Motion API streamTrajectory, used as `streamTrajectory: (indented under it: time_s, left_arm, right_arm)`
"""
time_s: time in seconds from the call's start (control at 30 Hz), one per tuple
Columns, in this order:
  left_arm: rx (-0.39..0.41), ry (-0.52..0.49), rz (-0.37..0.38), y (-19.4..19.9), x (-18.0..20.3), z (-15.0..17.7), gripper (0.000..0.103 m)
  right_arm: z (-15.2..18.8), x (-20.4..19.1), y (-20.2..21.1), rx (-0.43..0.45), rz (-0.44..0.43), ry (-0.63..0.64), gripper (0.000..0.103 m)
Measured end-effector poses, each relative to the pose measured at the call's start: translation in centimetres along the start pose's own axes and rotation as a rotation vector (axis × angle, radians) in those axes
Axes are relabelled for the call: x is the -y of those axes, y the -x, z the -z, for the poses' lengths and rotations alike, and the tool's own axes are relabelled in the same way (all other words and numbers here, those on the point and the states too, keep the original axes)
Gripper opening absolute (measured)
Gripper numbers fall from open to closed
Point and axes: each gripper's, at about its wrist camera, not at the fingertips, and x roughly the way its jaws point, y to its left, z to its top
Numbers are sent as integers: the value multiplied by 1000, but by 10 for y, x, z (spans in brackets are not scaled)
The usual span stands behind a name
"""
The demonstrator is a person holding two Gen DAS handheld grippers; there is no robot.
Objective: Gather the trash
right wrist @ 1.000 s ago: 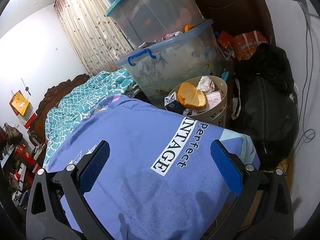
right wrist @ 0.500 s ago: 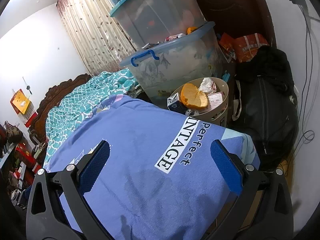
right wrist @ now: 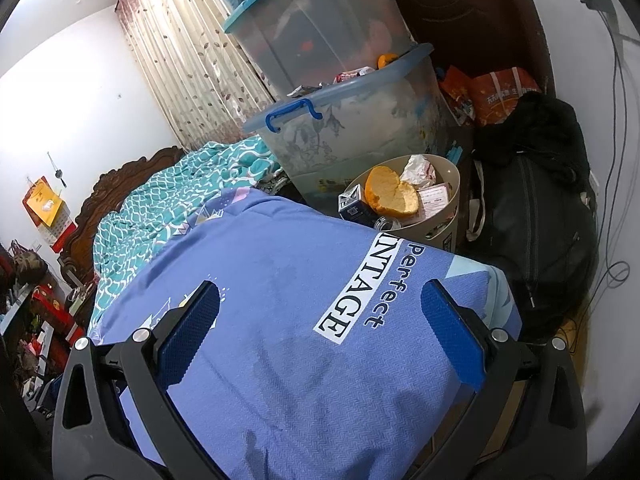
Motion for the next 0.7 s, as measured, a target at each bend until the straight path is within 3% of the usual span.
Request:
streamTrajectory:
  time_s: [0.17,0.43,0.7]
  left_arm:
    - [-3,0,-5,0,-1,-2,94]
    - [19,-28,-73,2,5,-2,94]
    - [9,-18,-78,0,0,0,94]
  right_arm:
    - [0,0,0,2,-1,1,100]
    - [2,-2,-2,-9,-5,2,100]
    - [2,-2,-3,-10,-6,3,100]
